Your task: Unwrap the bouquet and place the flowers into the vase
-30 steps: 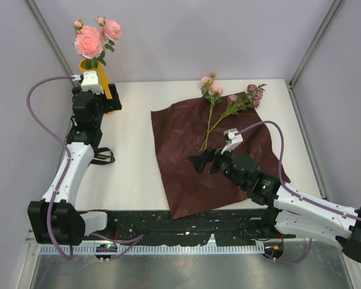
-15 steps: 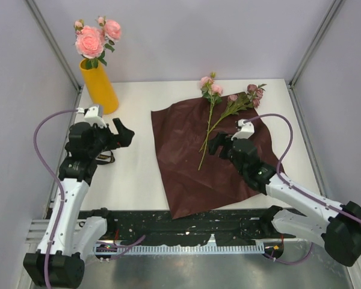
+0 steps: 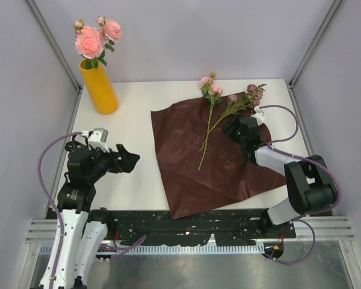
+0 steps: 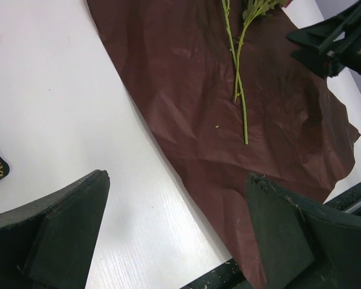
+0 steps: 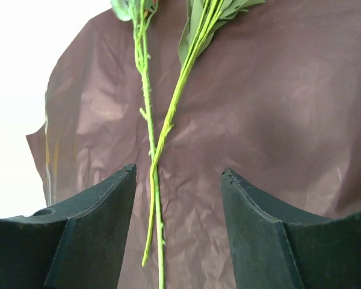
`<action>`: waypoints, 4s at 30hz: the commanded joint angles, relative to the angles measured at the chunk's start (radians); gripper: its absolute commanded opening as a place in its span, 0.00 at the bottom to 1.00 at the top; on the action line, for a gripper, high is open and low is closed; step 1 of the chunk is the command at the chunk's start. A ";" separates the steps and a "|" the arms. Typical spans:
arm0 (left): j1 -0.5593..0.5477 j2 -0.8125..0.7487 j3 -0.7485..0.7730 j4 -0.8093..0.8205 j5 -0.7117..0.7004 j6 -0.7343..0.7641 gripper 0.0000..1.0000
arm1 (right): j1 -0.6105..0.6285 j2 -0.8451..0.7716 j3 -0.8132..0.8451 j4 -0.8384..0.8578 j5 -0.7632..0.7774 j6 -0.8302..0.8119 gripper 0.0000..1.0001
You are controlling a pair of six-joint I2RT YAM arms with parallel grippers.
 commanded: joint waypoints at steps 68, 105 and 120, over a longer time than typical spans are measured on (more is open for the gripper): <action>-0.024 -0.062 0.018 0.027 0.000 -0.005 0.95 | -0.121 0.333 0.217 0.404 -0.109 0.218 0.05; -0.188 0.045 0.124 0.469 0.448 -0.300 0.73 | 0.569 -0.334 0.022 0.550 -0.637 -0.283 0.05; -0.282 0.088 0.026 0.705 0.408 -0.395 0.49 | 0.696 -0.254 0.098 0.536 -0.599 -0.322 0.05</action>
